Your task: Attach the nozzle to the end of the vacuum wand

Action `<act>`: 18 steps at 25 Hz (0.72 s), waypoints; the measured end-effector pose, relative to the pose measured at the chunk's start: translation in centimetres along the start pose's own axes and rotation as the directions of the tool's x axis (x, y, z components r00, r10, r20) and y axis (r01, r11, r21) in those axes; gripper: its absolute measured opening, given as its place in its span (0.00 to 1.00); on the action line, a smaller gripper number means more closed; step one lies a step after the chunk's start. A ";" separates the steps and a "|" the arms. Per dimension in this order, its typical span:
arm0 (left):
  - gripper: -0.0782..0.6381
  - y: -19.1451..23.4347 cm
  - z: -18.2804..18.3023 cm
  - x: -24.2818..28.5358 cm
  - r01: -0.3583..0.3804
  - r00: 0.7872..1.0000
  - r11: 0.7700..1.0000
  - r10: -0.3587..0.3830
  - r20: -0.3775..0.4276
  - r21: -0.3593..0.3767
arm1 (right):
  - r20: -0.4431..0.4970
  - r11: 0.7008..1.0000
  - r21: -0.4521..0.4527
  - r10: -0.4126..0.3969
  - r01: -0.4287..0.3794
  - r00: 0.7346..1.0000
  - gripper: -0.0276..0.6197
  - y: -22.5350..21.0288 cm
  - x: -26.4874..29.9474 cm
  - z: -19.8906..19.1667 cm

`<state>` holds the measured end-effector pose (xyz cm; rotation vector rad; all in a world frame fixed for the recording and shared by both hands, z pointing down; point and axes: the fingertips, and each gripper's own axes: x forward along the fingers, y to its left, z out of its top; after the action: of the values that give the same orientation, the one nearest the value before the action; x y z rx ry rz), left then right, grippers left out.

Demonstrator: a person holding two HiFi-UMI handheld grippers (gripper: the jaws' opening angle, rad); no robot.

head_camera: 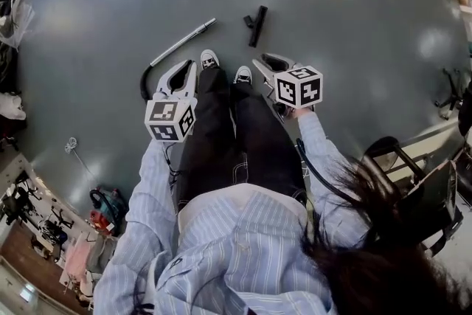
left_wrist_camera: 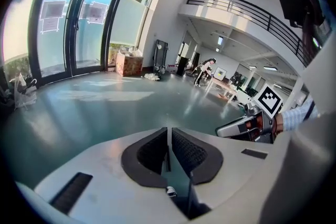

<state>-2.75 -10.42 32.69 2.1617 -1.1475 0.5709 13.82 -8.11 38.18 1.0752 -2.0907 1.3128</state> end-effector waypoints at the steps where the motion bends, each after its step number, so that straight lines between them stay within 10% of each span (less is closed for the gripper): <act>1: 0.12 0.7 -0.8 1.1 0.006 1.000 1.000 -0.006 -0.022 0.008 | -0.019 1.000 0.008 0.008 -0.008 1.000 0.23 -0.6 1.0 -0.4; 18: 0.30 13.1 -15.2 20.2 0.201 0.935 0.974 -0.159 -0.319 0.106 | -0.200 0.960 0.239 -0.100 0.147 0.975 0.32 -15.0 19.4 -8.2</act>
<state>-4.39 -17.21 60.29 2.1655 -0.7515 0.8897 13.99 -11.82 63.71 1.1186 -1.7254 1.5820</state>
